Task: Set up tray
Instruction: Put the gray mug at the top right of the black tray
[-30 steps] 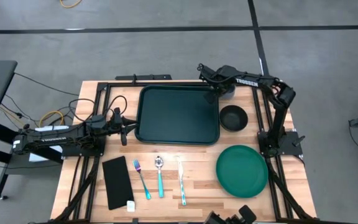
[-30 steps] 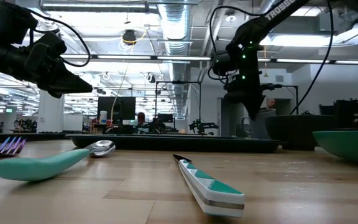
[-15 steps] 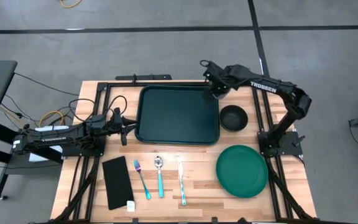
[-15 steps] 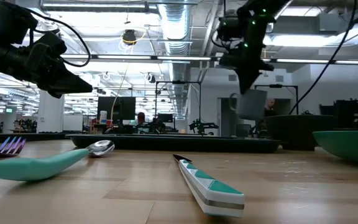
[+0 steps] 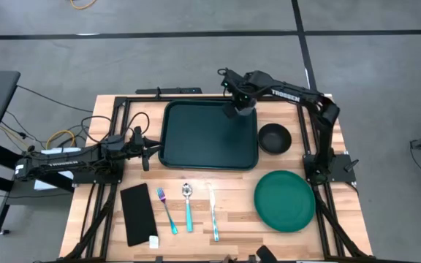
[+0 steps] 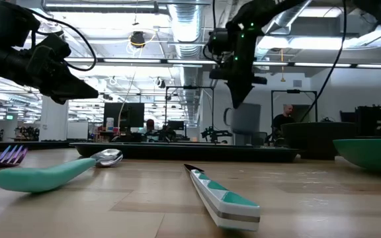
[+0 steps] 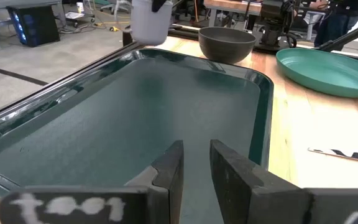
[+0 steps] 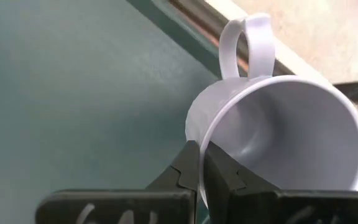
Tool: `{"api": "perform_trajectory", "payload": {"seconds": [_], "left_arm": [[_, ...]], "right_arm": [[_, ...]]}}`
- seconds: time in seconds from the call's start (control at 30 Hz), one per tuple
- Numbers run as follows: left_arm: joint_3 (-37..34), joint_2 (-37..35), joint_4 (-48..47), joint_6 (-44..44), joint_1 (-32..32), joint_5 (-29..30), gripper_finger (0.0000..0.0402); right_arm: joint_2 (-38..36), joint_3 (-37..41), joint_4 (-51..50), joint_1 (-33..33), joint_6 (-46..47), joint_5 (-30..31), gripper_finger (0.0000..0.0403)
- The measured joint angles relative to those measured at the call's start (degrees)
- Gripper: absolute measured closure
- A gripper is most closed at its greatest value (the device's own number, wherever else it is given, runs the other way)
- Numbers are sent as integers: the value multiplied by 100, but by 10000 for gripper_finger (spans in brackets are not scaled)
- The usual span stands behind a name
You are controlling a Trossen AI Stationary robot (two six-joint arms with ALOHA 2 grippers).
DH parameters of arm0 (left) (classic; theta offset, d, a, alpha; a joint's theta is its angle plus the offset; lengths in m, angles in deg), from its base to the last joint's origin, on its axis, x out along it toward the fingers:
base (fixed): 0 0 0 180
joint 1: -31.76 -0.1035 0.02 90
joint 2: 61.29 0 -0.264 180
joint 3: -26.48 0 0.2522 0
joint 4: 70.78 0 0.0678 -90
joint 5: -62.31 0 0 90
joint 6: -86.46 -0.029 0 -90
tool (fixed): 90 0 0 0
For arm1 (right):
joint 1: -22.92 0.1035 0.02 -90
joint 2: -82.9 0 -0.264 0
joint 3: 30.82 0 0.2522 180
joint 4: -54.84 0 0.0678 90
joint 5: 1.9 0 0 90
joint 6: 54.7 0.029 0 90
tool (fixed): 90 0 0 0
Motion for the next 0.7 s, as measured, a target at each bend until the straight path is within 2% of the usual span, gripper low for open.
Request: {"api": "perform_trajectory", "payload": {"seconds": [0.47,0.7], "left_arm": [[-1,2,-2,0,-1,1,335],[-1,0,-1,1,0,0,335]], "right_arm": [[183,-10,230,-44,273,-103,401],[615,-8,173,-9,303,-89,401]]}}
